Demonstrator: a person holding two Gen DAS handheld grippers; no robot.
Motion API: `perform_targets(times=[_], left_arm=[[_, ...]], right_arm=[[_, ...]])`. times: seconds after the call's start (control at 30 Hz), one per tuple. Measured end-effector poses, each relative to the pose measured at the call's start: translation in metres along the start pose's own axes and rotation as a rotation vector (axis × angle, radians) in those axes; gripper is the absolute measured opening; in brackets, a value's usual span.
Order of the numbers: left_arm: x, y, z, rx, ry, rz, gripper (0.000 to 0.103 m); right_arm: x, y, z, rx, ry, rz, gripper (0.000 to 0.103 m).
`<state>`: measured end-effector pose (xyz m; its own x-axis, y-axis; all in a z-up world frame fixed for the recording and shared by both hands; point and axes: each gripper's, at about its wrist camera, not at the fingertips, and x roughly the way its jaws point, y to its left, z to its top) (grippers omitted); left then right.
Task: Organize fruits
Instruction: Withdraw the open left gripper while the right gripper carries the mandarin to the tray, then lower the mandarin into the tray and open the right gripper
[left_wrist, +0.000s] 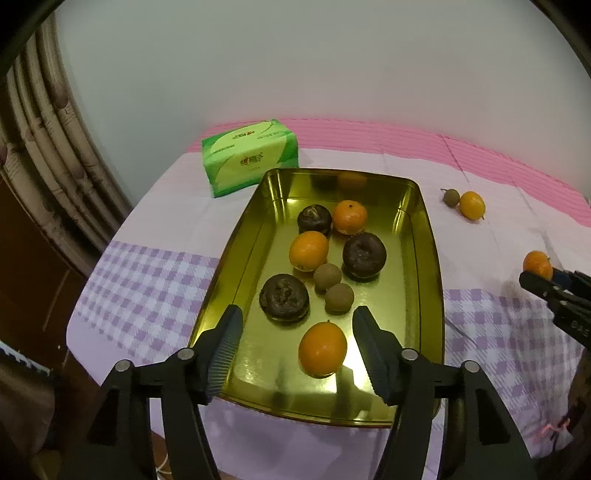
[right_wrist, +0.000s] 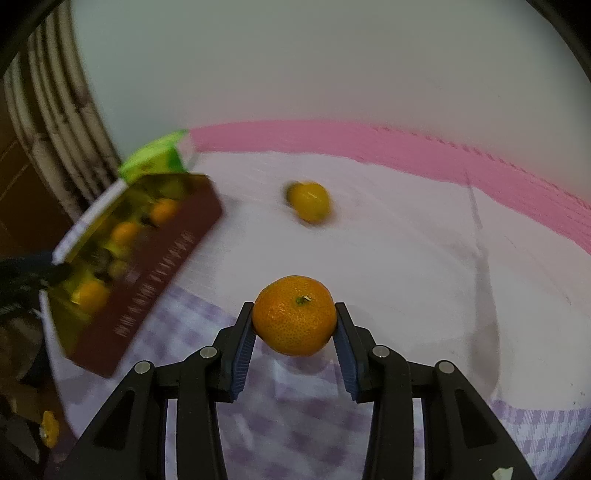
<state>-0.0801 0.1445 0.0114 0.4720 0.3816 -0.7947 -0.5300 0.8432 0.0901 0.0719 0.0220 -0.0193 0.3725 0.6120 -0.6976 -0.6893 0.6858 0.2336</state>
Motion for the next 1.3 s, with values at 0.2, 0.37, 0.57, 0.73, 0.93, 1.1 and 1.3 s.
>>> perform_targets(times=[0.2, 0.37, 0.57, 0.73, 0.93, 1.1, 1.3], left_arm=[[0.0, 0.006, 0.001, -0.021, 0.003, 0.017, 0.071], [-0.001, 0.016, 0.004, -0.053, 0.007, 0.058, 0.081], [-0.01, 0.045, 0.011, -0.124, -0.05, 0.2, 0.088], [-0.011, 0.061, 0.013, -0.174, -0.05, 0.23, 0.091], [-0.005, 0.064, 0.012, -0.186, -0.024, 0.228, 0.091], [-0.003, 0.063, 0.012, -0.185, -0.015, 0.222, 0.091], [0.001, 0.062, 0.011, -0.184, 0.002, 0.219, 0.092]], right_arm=[[-0.022, 0.046, 0.019, -0.078, -0.041, 0.083, 0.038], [-0.025, 0.083, 0.028, -0.131, -0.04, 0.154, 0.038], [-0.012, 0.121, 0.033, -0.199, -0.007, 0.212, 0.038], [0.009, 0.141, 0.036, -0.234, 0.033, 0.234, 0.038], [0.035, 0.151, 0.036, -0.262, 0.073, 0.216, 0.038], [0.052, 0.155, 0.035, -0.268, 0.103, 0.211, 0.038], [0.055, 0.152, 0.037, -0.237, 0.108, 0.23, 0.042]])
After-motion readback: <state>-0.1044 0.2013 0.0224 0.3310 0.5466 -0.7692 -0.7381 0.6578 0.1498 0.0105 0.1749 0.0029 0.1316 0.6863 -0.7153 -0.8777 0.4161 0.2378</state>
